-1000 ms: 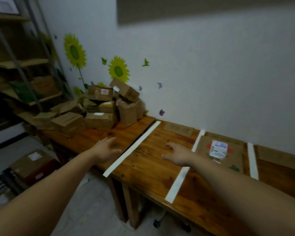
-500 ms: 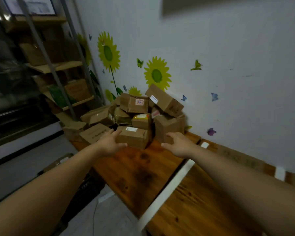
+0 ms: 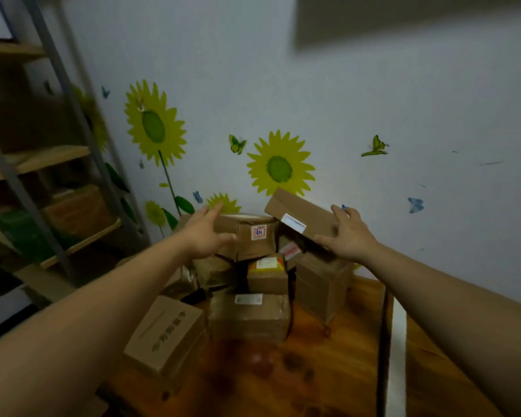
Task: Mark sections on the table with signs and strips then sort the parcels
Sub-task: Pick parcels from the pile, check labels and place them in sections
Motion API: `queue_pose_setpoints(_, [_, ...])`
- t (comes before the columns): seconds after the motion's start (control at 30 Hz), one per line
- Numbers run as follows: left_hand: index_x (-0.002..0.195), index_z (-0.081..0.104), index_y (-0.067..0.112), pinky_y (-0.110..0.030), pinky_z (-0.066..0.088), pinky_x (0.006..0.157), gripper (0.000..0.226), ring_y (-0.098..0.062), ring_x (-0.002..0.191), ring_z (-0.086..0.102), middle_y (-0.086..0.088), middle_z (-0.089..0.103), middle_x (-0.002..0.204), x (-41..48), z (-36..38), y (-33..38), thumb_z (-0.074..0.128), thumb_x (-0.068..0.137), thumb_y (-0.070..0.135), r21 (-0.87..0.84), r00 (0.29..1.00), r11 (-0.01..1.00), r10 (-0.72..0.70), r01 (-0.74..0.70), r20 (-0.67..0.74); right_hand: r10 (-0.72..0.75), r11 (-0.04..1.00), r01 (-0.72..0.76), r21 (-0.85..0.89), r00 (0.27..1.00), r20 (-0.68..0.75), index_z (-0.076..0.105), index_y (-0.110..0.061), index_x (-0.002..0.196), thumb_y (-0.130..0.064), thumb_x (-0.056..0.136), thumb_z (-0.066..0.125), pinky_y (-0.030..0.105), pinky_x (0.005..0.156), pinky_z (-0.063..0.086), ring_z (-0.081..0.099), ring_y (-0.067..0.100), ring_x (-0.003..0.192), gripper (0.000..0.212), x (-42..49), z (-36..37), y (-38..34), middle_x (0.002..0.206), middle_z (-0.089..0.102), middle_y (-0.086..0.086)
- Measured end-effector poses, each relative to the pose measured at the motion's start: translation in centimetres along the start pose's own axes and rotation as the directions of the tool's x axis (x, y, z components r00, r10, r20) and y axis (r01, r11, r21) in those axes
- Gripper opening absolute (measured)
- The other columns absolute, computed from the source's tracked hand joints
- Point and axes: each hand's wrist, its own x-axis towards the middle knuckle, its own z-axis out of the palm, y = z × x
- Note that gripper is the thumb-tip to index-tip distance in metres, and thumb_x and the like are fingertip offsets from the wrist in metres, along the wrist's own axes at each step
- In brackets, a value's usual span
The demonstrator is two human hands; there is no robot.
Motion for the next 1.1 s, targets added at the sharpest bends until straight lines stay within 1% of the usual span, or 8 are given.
queue_pose_setpoints(0.2, [0.152,0.013,0.026,-0.042,0.018,0.118,0.092,-0.027,0.146,0.012,-0.009,0.009,0.159,10.4,1.9,2.6,0.065,0.08,0.052,-0.14,0.989,0.982,0.134,-0.124,0.066,0.208,0.969,-0.203,0.141,0.978,-0.024,0.004,-0.024,0.153,-0.051,0.084,0.064,0.037,0.106,0.034,0.038,0.033,0.133,0.096,4.3,1.2,1.0,0.156,0.011,0.014])
queue_pose_setpoints(0.37, [0.152,0.012,0.022,-0.042,0.021,0.117,0.092,-0.03,0.145,0.016,-0.011,0.012,0.159,17.9,6.8,5.3,0.065,0.081,0.05,-0.148,0.983,0.977,0.165,-0.152,0.08,0.342,0.893,-0.326,0.31,0.94,0.002,0.001,-0.03,0.151,-0.052,0.087,0.059,0.034,0.083,0.05,0.06,0.032,0.098,0.089,7.9,3.0,2.8,0.131,0.049,0.02])
queue_pose_setpoints(0.5, [0.152,0.003,0.022,-0.037,0.029,0.113,0.106,-0.027,0.14,0.03,-0.01,0.021,0.157,22.2,9.7,6.7,0.071,0.076,0.048,-0.418,0.99,0.903,0.13,-0.096,0.055,0.325,0.901,-0.318,0.295,0.945,0.026,0.015,-0.023,0.149,-0.044,0.097,0.047,0.035,0.092,0.044,0.056,0.033,0.113,0.064,9.0,4.2,3.7,0.136,0.05,0.015])
queue_pose_setpoints(0.57, [0.152,0.003,0.02,-0.033,0.032,0.108,0.093,-0.028,0.136,0.036,-0.009,0.027,0.154,23.2,10.6,7.2,0.063,0.086,0.044,-0.523,0.989,0.852,0.091,-0.016,0.118,0.311,0.895,-0.298,0.331,0.95,0.015,0.025,-0.024,0.142,-0.041,0.097,0.049,0.036,0.091,0.046,0.056,0.03,0.111,0.054,8.9,4.3,4.0,0.132,0.052,0.012])
queue_pose_setpoints(0.7, [0.132,0.05,0.011,-0.036,0.041,0.096,0.066,-0.033,0.119,0.051,-0.014,0.052,0.133,24.4,10.1,7.4,0.04,0.09,0.061,-0.58,0.994,0.809,-0.047,0.094,0.095,0.379,0.793,-0.305,0.527,0.925,-0.035,0.042,-0.029,0.121,-0.052,0.092,0.05,0.037,0.087,0.052,0.055,0.02,0.102,0.038,8.2,4.3,4.1,0.115,0.05,-0.001])
queue_pose_setpoints(0.8, [0.106,0.056,0.011,-0.038,0.044,0.088,0.046,-0.029,0.101,0.053,-0.011,0.057,0.115,24.2,8.6,6.7,0.047,0.091,0.054,-0.628,0.998,0.776,-0.012,0.051,0.065,0.464,0.745,-0.262,0.613,0.864,-0.195,0.042,-0.027,0.111,-0.042,0.097,0.048,0.037,0.083,0.053,0.056,0.017,0.099,0.021,7.7,3.9,3.1,0.119,0.054,0.002])
queue_pose_setpoints(0.97, [0.103,0.061,0.013,-0.043,0.054,0.079,0.048,-0.028,0.091,0.063,-0.012,0.066,0.104,21.1,5.7,5.0,0.041,0.093,0.056,-0.776,0.993,0.63,0.067,0.033,0.096,0.432,0.754,-0.116,0.647,0.829,-0.355,0.015,-0.033,0.149,-0.02,0.085,0.069,0.042,0.096,0.05,0.052,0.017,0.105,0.085,6.0,2.0,-0.1,0.123,0.041,-0.003])
queue_pose_setpoints(1.1, [0.105,0.061,0.032,-0.034,0.05,0.069,0.049,-0.022,0.086,0.063,-0.004,0.066,0.093,17.2,3.0,3.8,0.022,0.096,0.06,-0.844,0.973,0.531,0.145,0.075,0.178,0.417,0.76,-0.074,0.646,0.818,-0.396,0.028,-0.04,0.14,-0.035,0.084,0.069,0.039,0.084,0.053,0.053,0.019,0.1,0.069,3.6,0.9,-3.4,0.118,0.044,0.002])
